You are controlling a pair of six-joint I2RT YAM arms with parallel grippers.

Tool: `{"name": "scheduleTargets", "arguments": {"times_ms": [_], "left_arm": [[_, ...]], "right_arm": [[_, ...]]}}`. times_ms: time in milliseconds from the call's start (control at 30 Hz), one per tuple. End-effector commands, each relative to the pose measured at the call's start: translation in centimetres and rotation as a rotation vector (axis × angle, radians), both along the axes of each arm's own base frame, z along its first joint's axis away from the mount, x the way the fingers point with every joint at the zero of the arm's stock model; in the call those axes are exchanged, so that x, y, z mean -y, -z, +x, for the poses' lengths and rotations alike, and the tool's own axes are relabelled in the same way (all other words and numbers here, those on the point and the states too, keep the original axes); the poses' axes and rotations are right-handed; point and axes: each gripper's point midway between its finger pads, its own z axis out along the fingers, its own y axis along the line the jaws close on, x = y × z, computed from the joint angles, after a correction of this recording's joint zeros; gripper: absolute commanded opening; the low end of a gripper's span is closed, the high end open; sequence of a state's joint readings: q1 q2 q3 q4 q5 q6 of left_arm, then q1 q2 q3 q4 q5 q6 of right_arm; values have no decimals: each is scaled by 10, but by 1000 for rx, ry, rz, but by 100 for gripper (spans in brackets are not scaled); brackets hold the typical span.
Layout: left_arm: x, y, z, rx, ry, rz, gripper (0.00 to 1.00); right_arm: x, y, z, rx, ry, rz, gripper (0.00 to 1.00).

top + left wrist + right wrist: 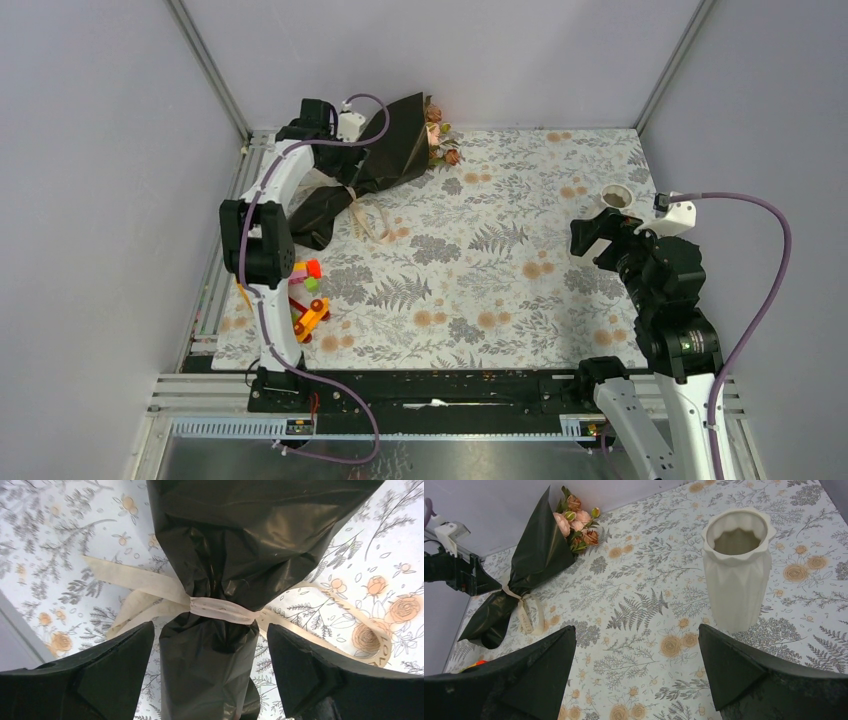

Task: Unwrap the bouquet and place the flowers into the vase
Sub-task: Move the fake flower to the center of the board.

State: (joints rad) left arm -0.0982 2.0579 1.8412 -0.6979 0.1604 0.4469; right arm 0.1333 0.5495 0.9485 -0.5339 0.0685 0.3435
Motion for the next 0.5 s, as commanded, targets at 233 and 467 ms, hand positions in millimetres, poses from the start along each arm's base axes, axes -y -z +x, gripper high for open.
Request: {"name": "scheduleTargets", "arguments": {"times_ms": [233, 467], "left_arm": [[6, 29, 0, -93, 53, -48, 99], [-2, 44, 11, -84, 72, 21, 99]], "right_arm": [[-4, -4, 3, 7, -19, -1, 99], [-4, -4, 3, 2, -19, -4, 99]]}}
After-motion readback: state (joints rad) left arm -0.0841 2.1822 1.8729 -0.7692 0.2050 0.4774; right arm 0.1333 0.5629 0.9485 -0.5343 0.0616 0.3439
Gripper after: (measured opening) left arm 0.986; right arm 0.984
